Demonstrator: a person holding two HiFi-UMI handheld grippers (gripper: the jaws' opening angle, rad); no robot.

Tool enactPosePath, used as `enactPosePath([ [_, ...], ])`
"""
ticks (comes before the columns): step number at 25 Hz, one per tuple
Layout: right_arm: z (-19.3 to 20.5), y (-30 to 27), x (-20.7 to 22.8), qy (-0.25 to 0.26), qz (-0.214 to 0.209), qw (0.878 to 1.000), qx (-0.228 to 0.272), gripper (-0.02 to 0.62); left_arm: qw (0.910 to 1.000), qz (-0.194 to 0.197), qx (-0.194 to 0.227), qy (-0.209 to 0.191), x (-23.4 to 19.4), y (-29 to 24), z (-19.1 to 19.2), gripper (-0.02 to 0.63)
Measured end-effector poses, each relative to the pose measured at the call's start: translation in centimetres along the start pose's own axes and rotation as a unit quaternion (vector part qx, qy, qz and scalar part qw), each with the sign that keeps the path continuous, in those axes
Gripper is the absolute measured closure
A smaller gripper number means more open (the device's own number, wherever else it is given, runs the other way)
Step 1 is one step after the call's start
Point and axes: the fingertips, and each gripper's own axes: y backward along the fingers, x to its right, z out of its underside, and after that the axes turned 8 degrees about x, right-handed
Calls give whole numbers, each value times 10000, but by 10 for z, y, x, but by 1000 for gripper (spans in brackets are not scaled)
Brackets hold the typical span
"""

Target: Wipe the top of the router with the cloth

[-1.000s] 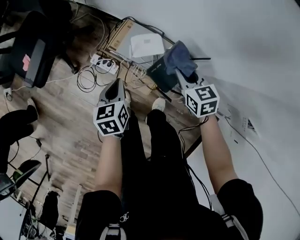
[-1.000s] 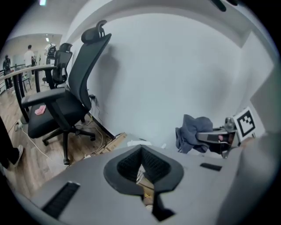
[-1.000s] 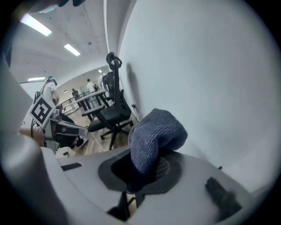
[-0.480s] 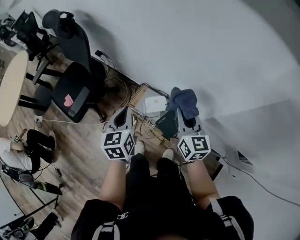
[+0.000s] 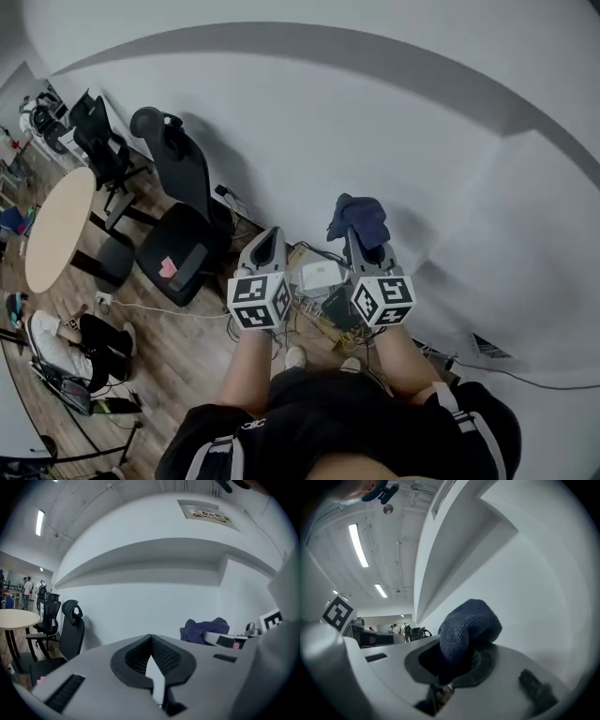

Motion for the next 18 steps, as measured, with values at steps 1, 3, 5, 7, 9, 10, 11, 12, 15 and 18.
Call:
enactPosePath([
  [1,-8,-1,-4,29,-80,10000,38,551,10000,-2,65,-5,1,0,-8,595],
  [3,-19,1,-10,122,-170,9998,61,551,9999,7,112,1,3,2,-16,595],
  [5,-28,1,-6,164,-129,9997,86,551,9999,74,122,9,8,0,-19,595],
  [7,-35,-1,4,173,-55,9998,78,551,9997,191,143,-10,17,-8,-22,595],
  [9,-36,-3,11,166,-36,9999,-25,552,9994,309,175,-39,26,-15,-26,595],
  [10,-36,-4,12,141,-28,9999,-71,552,9991,366,197,-51,30,-17,-29,595],
  [11,-36,-4,13,127,-10,9999,-98,552,9988,427,223,-66,33,-19,-32,595],
  [12,-35,-4,14,138,16,9998,-119,552,9985,491,246,-85,37,-20,-36,595],
  [15,-31,-6,18,233,134,9994,-206,552,9975,644,278,-128,44,-25,-41,595],
  [18,-28,-8,20,274,269,9990,-219,552,9971,710,224,-151,43,-26,-38,595],
])
